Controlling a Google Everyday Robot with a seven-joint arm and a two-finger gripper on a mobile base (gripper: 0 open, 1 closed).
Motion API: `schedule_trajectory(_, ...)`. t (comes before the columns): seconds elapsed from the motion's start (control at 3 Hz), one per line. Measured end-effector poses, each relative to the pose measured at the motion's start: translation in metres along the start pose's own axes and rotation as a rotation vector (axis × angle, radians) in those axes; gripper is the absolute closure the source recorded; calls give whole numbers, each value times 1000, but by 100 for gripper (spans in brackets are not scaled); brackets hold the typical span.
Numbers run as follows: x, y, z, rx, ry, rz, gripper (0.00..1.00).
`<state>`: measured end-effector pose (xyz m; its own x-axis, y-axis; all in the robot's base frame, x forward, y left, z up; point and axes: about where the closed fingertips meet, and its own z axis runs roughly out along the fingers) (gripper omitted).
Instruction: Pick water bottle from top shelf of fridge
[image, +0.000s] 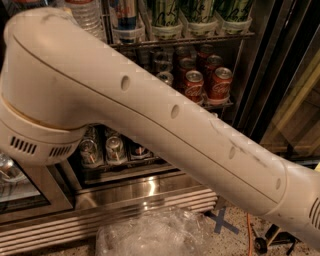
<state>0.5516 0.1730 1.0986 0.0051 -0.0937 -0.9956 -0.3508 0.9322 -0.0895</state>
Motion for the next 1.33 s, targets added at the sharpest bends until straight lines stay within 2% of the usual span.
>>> schedule_trajectory(0.33, 35, 11, -33, -16, 88, 70, 100)
schedule_trajectory(0.67, 62, 23, -68, -59, 130, 138, 100)
schedule_trajectory(1.33, 87, 39, -134, -110, 153, 232, 100)
